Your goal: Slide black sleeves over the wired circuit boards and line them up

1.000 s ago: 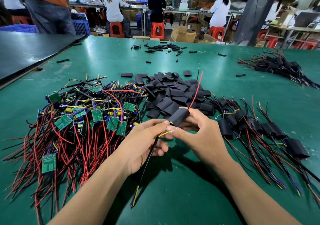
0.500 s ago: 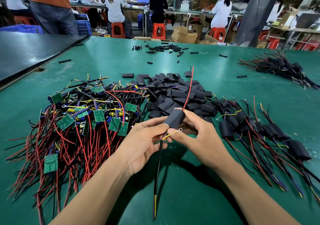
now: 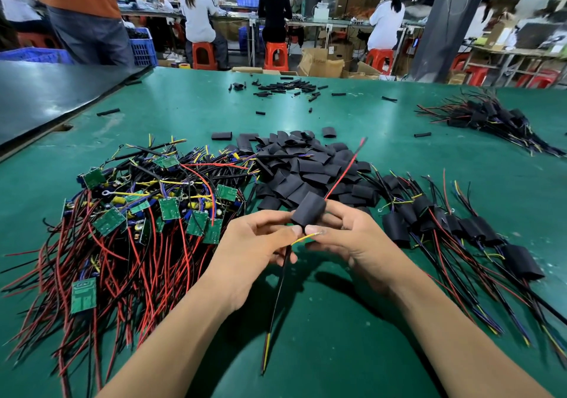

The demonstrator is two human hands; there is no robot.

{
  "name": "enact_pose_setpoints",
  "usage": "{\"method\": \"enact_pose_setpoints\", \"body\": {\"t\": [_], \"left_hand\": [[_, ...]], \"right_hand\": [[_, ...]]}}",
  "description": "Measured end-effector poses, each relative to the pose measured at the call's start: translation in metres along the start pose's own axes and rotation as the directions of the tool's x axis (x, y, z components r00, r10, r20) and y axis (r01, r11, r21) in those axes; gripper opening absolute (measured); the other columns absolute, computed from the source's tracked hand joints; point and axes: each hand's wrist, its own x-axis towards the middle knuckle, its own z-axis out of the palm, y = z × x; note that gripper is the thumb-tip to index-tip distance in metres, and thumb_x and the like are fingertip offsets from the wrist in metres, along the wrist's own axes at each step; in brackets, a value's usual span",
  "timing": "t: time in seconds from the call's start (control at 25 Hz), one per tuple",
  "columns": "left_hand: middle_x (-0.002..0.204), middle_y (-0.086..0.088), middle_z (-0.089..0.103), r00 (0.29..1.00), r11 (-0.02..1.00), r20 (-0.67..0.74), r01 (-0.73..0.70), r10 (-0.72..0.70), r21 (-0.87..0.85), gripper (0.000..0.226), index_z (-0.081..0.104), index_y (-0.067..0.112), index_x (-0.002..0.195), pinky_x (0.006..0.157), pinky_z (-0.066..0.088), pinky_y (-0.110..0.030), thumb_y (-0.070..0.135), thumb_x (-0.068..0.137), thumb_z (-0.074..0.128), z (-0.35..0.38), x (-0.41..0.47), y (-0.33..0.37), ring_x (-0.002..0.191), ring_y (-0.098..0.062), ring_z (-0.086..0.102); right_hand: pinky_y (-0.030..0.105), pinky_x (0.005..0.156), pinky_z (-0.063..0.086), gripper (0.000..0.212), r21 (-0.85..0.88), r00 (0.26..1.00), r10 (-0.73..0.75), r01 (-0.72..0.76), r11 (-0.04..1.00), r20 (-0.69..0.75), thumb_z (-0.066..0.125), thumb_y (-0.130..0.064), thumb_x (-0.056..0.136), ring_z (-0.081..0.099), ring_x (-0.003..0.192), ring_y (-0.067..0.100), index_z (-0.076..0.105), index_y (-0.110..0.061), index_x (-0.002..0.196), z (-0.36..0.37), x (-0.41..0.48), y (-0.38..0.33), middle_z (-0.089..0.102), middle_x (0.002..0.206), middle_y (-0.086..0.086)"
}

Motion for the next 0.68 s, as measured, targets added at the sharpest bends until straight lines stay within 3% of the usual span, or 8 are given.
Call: {"method": "enact_pose_setpoints", "body": {"t": [0.08,0.2,0.28,0.36,0.48,0.56,0.64,0.68], "left_hand": [[0.076,-0.013,0.070,0.998,0.998,-0.045,-0.046,0.048,0.042,0.021,0.071,0.004,0.101,0.044,0.044,-0.018,-0.002,0.081,0.075,0.001,0.000,-0.001,0.046,-0.018,0.059],[0.079,-0.014,0.073,0.999,0.997,-0.004,-0.040,0.041,0.066,0.020,0.070,0.005,0.101,0.044,0.043,-0.018,0.003,0.082,0.076,0.001,0.000,-0.001,0.045,-0.017,0.058],[0.078,-0.013,0.074,0.998,0.997,0.069,0.010,-0.015,0.070,0.018,0.068,0.008,0.103,0.046,0.044,-0.019,0.009,0.086,0.074,0.001,-0.001,-0.001,0.046,-0.017,0.058],[0.075,-0.011,0.073,0.995,0.995,0.096,0.029,-0.037,0.092,0.013,0.069,0.009,0.101,0.052,0.046,-0.023,0.011,0.088,0.072,0.001,0.000,-0.003,0.047,-0.017,0.056],[0.075,-0.012,0.072,0.994,0.996,0.102,0.035,-0.043,0.078,0.005,0.075,0.010,0.090,0.050,0.042,-0.024,0.012,0.087,0.073,-0.003,0.001,-0.003,0.047,-0.017,0.048],[0.074,-0.012,0.070,0.989,0.998,0.135,0.056,-0.059,0.029,0.006,0.077,0.011,0.085,0.045,0.039,-0.020,0.017,0.082,0.075,-0.004,0.000,-0.002,0.045,-0.016,0.044],[0.077,-0.013,0.070,0.981,0.992,0.176,0.101,-0.086,-0.079,0.015,0.077,0.013,0.086,0.044,0.041,-0.018,0.023,0.075,0.075,-0.005,-0.001,0.001,0.044,-0.015,0.046],[0.082,-0.014,0.072,0.976,0.982,0.197,0.128,-0.098,-0.143,0.022,0.077,0.012,0.090,0.046,0.044,-0.019,0.026,0.072,0.075,-0.005,-0.001,0.003,0.044,-0.014,0.049]], "right_hand": [[0.038,0.083,0.058,0.022,0.090,0.996,0.047,-0.040,0.995,-0.071,0.078,-0.024,0.082,0.066,0.089,0.022,0.072,-0.015,0.101,0.000,0.001,-0.001,0.071,0.103,0.010],[0.038,0.076,0.056,0.029,0.138,0.976,0.082,-0.055,0.989,-0.202,0.073,-0.027,0.083,0.065,0.079,0.029,0.071,-0.006,0.104,-0.001,0.002,0.000,0.069,0.097,0.021],[0.037,0.073,0.055,0.022,0.137,0.969,0.056,-0.023,0.990,-0.241,0.070,-0.021,0.089,0.065,0.071,0.027,0.069,-0.004,0.103,-0.001,0.001,-0.001,0.070,0.085,0.015],[0.033,0.067,0.051,0.007,0.119,0.968,0.036,-0.006,0.993,-0.249,0.069,-0.020,0.090,0.062,0.062,0.018,0.071,-0.014,0.088,0.000,0.000,-0.003,0.067,0.072,0.004],[0.026,0.064,0.049,0.021,0.119,0.979,0.084,-0.062,0.991,-0.186,0.074,-0.030,0.079,0.061,0.069,0.017,0.074,-0.014,0.092,0.005,-0.002,-0.006,0.069,0.085,0.008],[0.023,0.055,0.043,0.031,0.097,0.981,0.120,-0.106,0.990,-0.155,0.074,-0.034,0.077,0.051,0.062,0.015,0.071,-0.009,0.095,0.007,-0.004,-0.008,0.061,0.081,0.009],[0.021,0.048,0.030,0.020,0.111,0.975,0.152,-0.135,0.985,-0.163,0.073,-0.036,0.078,0.036,0.051,0.011,0.063,-0.019,0.075,0.007,-0.005,-0.011,0.047,0.066,0.000],[0.021,0.047,0.024,0.025,0.162,0.970,0.174,-0.147,0.976,-0.169,0.073,-0.037,0.078,0.031,0.047,0.009,0.057,-0.022,0.066,0.006,-0.005,-0.013,0.041,0.061,-0.003]]}}
